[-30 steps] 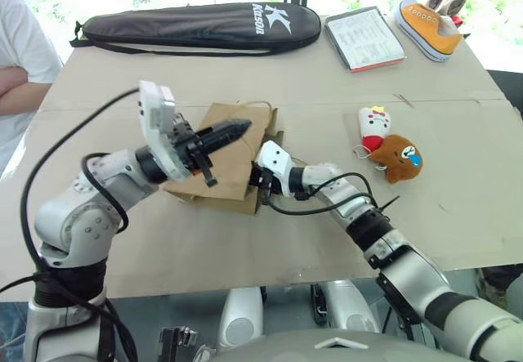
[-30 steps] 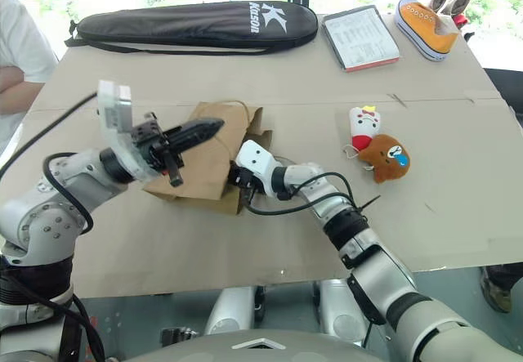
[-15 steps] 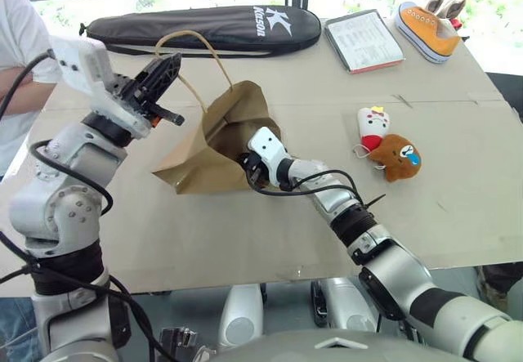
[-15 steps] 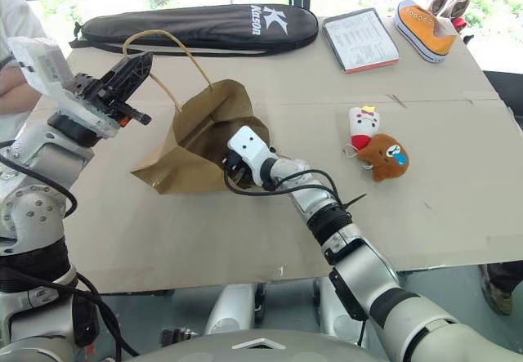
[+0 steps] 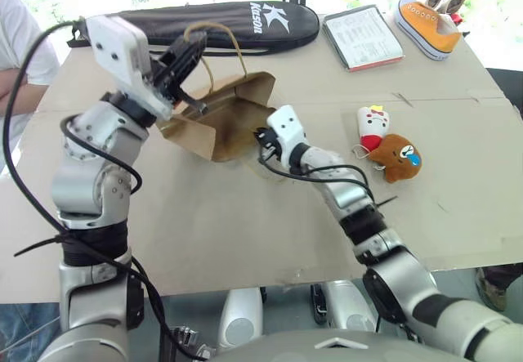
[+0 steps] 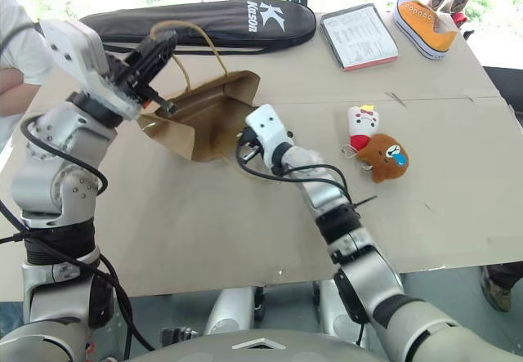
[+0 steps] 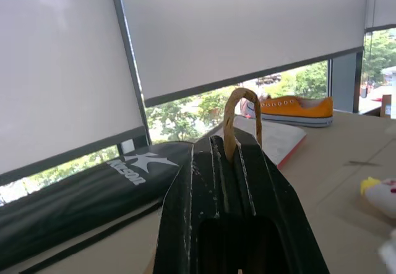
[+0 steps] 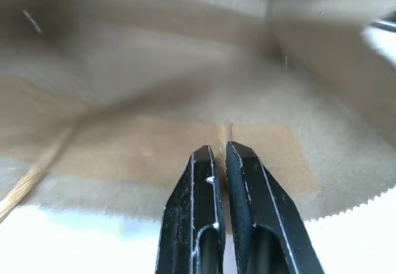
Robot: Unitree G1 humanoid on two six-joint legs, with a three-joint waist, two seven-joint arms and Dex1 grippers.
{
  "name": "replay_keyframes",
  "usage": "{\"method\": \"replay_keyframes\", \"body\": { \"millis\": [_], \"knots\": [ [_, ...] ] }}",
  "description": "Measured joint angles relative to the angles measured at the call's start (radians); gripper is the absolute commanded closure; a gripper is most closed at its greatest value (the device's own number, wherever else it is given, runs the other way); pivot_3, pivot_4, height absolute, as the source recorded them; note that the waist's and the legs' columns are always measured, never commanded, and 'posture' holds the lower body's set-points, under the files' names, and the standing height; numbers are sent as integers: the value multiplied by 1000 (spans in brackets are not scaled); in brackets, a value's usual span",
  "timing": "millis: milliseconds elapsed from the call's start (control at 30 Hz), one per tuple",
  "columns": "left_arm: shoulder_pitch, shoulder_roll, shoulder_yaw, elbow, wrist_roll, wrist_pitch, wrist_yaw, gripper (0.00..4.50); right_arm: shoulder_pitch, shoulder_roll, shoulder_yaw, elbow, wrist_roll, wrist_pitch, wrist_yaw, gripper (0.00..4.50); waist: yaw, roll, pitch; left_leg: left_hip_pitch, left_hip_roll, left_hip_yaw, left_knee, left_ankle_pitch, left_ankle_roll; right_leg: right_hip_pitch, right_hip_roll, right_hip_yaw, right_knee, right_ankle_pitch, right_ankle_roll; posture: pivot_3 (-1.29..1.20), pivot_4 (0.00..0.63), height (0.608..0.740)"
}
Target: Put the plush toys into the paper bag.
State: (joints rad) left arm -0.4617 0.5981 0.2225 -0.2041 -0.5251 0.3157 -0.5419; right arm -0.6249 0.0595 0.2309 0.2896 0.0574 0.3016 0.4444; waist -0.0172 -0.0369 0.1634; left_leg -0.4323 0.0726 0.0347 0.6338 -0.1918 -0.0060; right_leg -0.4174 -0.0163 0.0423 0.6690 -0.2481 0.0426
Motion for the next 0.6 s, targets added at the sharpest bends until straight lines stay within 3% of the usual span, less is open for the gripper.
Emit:
{"method": "replay_keyframes", "body": {
  "millis": [200,400,567,600],
  "knots": [
    [6,-18,2,27,24,-43,-25,4500,99,-151,-68,-491,69,211,13,162,4,0,0,1,0,0,1,0,0,1,0,0,0,0,0,0,150,740],
    [8,-51,3,42,35,-60,-18,4500,167,-405,-221,-811,97,550,-4,72,7,0,0,0,0,1,1,0,0,2,-1,0,-4,0,0,0,150,740],
    [4,-69,-1,41,44,-64,-14,4500,212,-562,-295,-847,105,767,-13,72,3,0,0,1,0,1,0,0,0,2,0,1,-4,0,0,0,150,740],
    [5,-77,1,42,49,-68,-11,4500,286,-668,-288,-828,90,781,3,72,11,0,0,0,-1,0,0,0,1,3,0,-1,-7,0,0,0,150,740]
  ]
}}
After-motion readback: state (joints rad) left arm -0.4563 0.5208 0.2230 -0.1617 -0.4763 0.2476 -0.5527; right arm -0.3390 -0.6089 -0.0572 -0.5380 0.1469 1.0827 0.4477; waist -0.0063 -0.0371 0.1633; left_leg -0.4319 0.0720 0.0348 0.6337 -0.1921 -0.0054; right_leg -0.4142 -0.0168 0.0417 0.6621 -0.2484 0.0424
